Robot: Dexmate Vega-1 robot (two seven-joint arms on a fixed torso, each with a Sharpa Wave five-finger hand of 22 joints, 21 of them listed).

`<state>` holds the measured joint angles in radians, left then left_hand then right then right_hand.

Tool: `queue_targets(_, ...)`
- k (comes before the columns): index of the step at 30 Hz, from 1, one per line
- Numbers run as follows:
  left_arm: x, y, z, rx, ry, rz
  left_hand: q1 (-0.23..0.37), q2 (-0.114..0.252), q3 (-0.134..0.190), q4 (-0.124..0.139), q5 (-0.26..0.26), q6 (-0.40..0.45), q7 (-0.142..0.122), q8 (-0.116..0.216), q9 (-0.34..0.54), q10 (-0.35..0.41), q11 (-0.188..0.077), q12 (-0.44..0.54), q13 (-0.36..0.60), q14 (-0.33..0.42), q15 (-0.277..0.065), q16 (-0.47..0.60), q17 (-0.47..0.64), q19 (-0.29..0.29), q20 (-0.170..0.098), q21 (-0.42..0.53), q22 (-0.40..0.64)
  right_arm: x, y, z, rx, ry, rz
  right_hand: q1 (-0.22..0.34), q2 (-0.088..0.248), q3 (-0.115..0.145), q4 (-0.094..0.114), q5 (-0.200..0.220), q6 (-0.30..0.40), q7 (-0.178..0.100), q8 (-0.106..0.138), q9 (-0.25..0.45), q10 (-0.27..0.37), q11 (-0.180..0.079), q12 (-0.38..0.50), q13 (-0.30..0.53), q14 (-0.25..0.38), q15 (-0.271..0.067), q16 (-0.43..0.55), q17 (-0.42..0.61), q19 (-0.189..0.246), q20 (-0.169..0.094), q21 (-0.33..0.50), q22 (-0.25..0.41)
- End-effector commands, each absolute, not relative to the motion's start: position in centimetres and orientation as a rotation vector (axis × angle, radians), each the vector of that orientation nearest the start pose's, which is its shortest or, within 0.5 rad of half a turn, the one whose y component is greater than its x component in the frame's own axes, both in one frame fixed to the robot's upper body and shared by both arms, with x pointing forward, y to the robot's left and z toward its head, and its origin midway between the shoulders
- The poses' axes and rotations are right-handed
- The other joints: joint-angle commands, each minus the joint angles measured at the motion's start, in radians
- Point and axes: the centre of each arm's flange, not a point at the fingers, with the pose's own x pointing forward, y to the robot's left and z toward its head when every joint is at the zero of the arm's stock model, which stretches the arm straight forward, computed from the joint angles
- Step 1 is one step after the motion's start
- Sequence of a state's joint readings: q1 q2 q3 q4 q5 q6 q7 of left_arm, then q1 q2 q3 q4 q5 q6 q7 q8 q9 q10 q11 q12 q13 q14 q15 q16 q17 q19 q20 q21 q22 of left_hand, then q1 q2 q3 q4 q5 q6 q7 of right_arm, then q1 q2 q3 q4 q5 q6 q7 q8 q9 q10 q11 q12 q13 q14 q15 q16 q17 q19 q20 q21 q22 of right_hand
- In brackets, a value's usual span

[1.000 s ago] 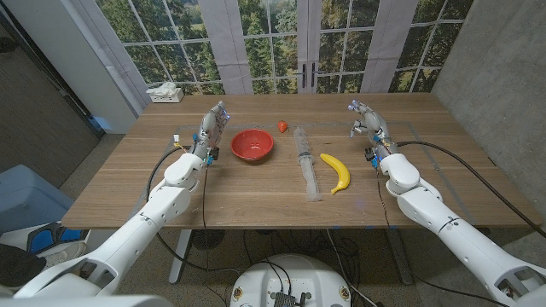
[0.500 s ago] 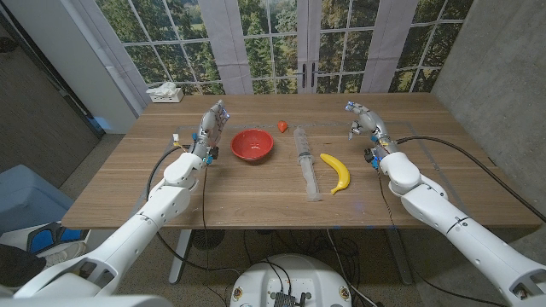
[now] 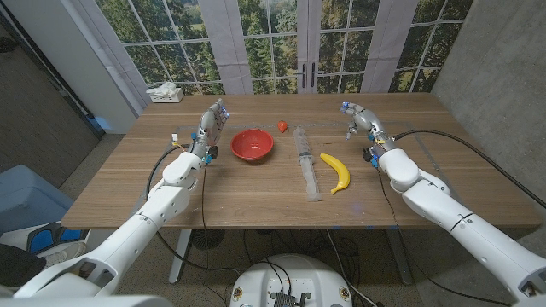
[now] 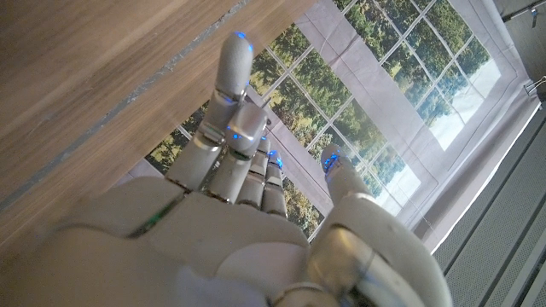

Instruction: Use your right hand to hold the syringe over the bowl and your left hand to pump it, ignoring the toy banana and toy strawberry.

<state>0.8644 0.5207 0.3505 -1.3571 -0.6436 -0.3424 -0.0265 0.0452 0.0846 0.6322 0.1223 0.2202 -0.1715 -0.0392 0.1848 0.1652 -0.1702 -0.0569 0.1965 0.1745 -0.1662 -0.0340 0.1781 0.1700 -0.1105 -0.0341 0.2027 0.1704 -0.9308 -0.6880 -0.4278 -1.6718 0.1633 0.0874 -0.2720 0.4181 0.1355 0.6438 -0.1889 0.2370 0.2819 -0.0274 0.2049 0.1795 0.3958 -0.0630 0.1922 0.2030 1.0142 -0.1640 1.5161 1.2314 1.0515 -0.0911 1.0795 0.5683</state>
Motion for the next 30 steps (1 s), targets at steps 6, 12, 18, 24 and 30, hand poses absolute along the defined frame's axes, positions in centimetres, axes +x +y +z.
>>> queue_targets(6, 63.4, 28.8, -1.2, -0.049, -0.684, -0.22, -0.009, 0.063, 0.001, 0.001, 0.006, -0.008, -0.002, 0.002, 0.005, -0.071, 0.007, -0.002, 0.003, -0.097, -0.055, 0.001, 0.002, -0.003, -0.096, -0.002, 0.005, 59.2, -24.3, 1.3, -0.734, -0.652, 0.036, 0.066, -0.007, 0.037, -0.007, 0.023, -0.013, -0.022, -0.002, 0.003, -0.026, -0.018, -0.005, 0.0, -0.019, -0.047, 0.0, 0.001, -0.026, 0.005, -0.001, -0.016)
queue_targets(12, 63.5, 28.7, -1.3, -0.055, -0.685, -0.22, -0.009, 0.064, 0.001, 0.001, 0.006, -0.006, -0.002, 0.003, 0.005, -0.069, 0.007, -0.002, 0.002, -0.096, -0.054, 0.001, 0.002, -0.003, -0.096, -0.002, 0.005, 59.0, -23.8, 1.6, -0.798, -0.655, 0.032, 0.083, -0.016, 0.046, -0.003, 0.03, -0.026, -0.029, -0.004, 0.003, -0.038, -0.029, -0.006, 0.0, -0.034, -0.046, -0.007, -0.002, -0.044, 0.008, -0.001, -0.023)
queue_targets(18, 63.6, 28.6, -1.3, -0.056, -0.686, -0.223, -0.009, 0.065, 0.001, 0.002, 0.006, -0.003, -0.003, 0.003, 0.005, -0.068, 0.007, -0.002, 0.002, -0.095, -0.055, 0.001, 0.002, -0.002, -0.095, -0.002, 0.005, 59.1, -23.1, 1.9, -0.881, -0.636, 0.04, 0.126, -0.011, 0.071, -0.011, 0.044, -0.032, -0.037, -0.003, 0.004, -0.05, -0.032, -0.006, 0.0, -0.044, -0.049, -0.005, 0.0, -0.054, 0.007, 0.004, -0.034)
queue_targets(24, 63.5, 28.5, -1.4, -0.058, -0.687, -0.221, -0.01, 0.066, 0.001, 0.002, 0.006, -0.001, -0.003, 0.003, 0.005, -0.066, 0.007, -0.002, 0.002, -0.095, -0.055, 0.001, 0.002, -0.001, -0.095, -0.002, 0.005, 58.8, -22.3, 2.2, -0.956, -0.651, 0.039, 0.212, -0.026, 0.126, -0.017, 0.079, -0.036, -0.046, -0.001, 0.004, -0.061, -0.037, -0.003, 0.0, -0.064, -0.05, 0.002, 0.002, -0.061, 0.006, 0.018, -0.053)
queue_targets(30, 63.4, 28.5, -1.6, -0.061, -0.687, -0.219, -0.01, 0.066, 0.001, 0.002, 0.007, 0.0, -0.003, 0.002, 0.005, -0.064, 0.007, -0.002, 0.002, -0.095, -0.055, 0.001, 0.002, -0.001, -0.095, -0.002, 0.005, 58.7, -21.5, 2.6, -1.027, -0.659, 0.04, 0.21, -0.046, 0.119, -0.003, 0.08, -0.039, -0.051, 0.0, 0.005, -0.071, -0.041, -0.004, 0.0, -0.07, -0.045, -0.007, -0.004, -0.078, 0.007, 0.019, -0.06)
